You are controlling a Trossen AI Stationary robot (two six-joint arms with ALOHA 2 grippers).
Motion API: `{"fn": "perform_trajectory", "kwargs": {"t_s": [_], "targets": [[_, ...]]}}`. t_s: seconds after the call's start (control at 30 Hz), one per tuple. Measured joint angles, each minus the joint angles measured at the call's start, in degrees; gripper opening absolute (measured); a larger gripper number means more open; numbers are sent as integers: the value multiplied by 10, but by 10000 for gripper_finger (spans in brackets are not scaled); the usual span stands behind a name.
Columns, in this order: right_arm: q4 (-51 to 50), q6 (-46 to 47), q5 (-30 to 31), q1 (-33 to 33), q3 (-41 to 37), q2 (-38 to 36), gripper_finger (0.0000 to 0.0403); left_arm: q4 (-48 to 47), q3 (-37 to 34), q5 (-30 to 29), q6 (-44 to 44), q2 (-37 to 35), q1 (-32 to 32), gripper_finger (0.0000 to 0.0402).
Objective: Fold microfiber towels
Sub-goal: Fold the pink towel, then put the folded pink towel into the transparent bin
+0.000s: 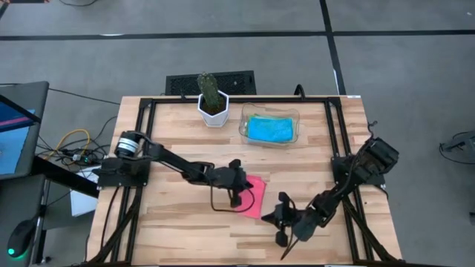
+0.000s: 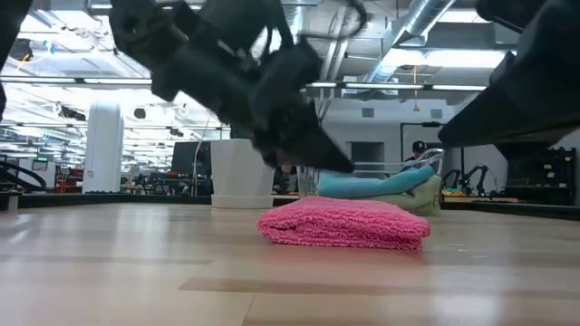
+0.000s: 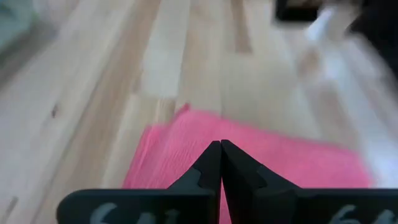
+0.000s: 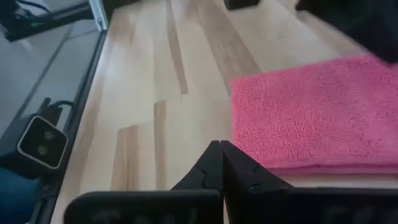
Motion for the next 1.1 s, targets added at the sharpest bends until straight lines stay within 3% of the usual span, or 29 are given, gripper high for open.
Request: {"fn": "perform_trajectory", "kwargs": {"t_s": [0.2, 0.37, 0.5, 0.7, 0.8, 0.97, 1.1], "targets": [[-88, 2, 0, -7, 45, -1, 25, -8, 1, 1, -5, 37, 4, 2], [-314, 23, -13, -55, 94, -25, 32, -20, 2, 11, -16, 57, 14, 2], [-461, -21, -74, -123, 126, -64, 80, -25, 2, 23, -19, 51, 14, 2], [-472, -178, -228, -255, 130, -129, 195, -64, 0, 40, -20, -22, -4, 2], [-466, -238, -269, -312, 130, -126, 243, -111, 1, 31, -19, -64, -22, 2], [-384, -315, -369, -365, 130, -52, 266, -190, 1, -17, -18, -125, -72, 2], [-375, -323, -394, -385, 150, 5, 265, -252, 1, -88, -34, -161, -115, 2]]}}
